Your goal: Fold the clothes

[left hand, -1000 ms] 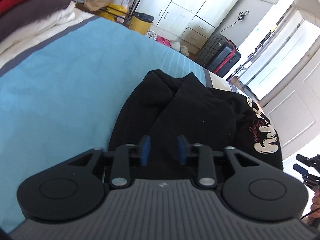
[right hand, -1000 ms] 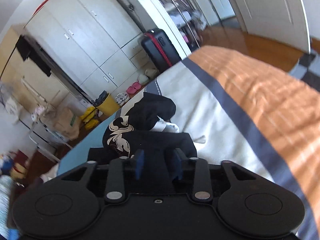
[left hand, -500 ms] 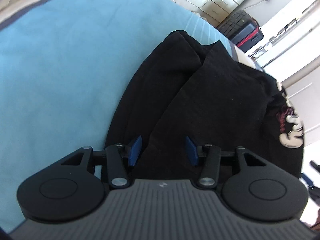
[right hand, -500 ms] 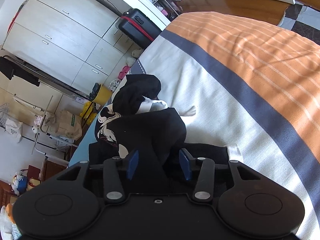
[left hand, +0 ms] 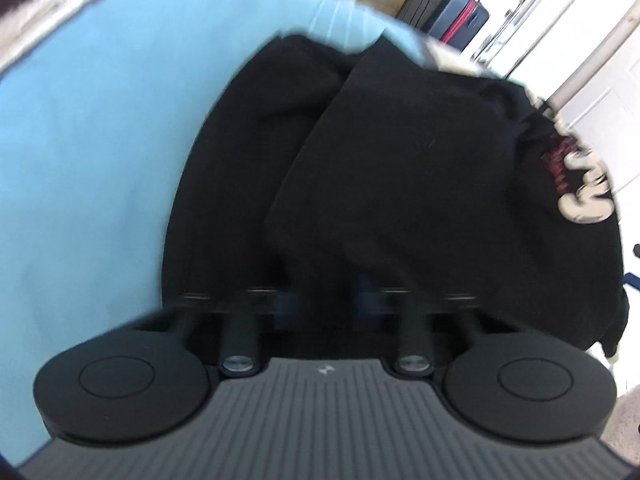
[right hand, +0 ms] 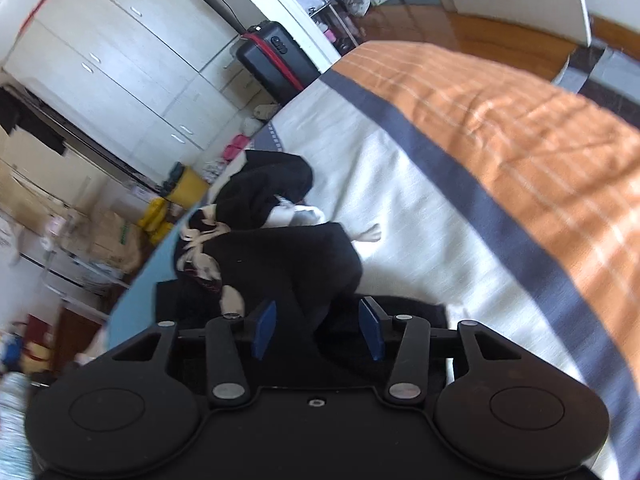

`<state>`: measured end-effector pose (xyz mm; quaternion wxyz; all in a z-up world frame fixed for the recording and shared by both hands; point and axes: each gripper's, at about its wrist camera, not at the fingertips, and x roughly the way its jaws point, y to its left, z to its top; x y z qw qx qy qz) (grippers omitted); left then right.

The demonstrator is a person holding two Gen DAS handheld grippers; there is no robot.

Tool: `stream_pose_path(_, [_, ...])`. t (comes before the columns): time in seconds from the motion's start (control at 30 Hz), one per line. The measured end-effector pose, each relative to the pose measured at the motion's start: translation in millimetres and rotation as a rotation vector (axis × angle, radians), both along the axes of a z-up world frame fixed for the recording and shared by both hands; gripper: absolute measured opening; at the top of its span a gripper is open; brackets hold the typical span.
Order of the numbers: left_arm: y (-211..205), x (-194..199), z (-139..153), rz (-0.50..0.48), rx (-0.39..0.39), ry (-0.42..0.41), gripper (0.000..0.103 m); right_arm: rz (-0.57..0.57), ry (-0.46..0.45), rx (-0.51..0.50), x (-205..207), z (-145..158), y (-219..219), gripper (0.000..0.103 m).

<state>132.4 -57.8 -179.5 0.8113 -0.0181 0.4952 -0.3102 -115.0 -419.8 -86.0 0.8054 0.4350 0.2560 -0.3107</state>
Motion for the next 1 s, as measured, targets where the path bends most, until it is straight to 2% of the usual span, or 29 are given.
stream_pose_path(0.1, [6,-27,28,0.018,0.018,-0.127,0.003,0.013,0.024,-0.018,4,-1,1,0.052])
stream_pose_path(0.2, [22,-73,71,0.057,-0.004,-0.282,0.003,-0.001,-0.005,0.025,-6,-2,0,0.052])
stream_pose_path(0.33, [42,-135,129,0.109,-0.035,-0.49,0.003,-0.013,-0.049,0.009,-17,6,1,0.052])
stream_pose_path(0.37, [47,-147,135,0.122,-0.029,-0.513,0.003,-0.012,-0.046,0.002,-17,8,2,0.052])
stream_pose_path(0.5, [52,-159,90,0.105,0.137,-0.426,0.003,0.018,-0.007,-0.014,-8,8,8,0.052])
stream_pose_path(0.6, [57,-160,71,0.088,0.142,-0.309,0.003,0.025,-0.003,-0.012,-8,9,8,0.052])
stream_pose_path(0.73, [62,-172,92,0.088,0.1,-0.383,0.003,0.017,-0.037,0.003,-16,10,6,0.057])
stream_pose_path(0.87, [63,-178,114,0.1,0.08,-0.475,0.003,0.004,-0.023,0.034,-15,3,2,0.057])
stream_pose_path(0.9, [62,-178,114,0.096,0.084,-0.474,0.003,0.01,-0.021,0.047,-14,1,1,0.057])
stream_pose_path(1.0, [62,-176,104,0.09,0.088,-0.404,0.003,0.088,0.018,0.101,-5,3,-10,0.058])
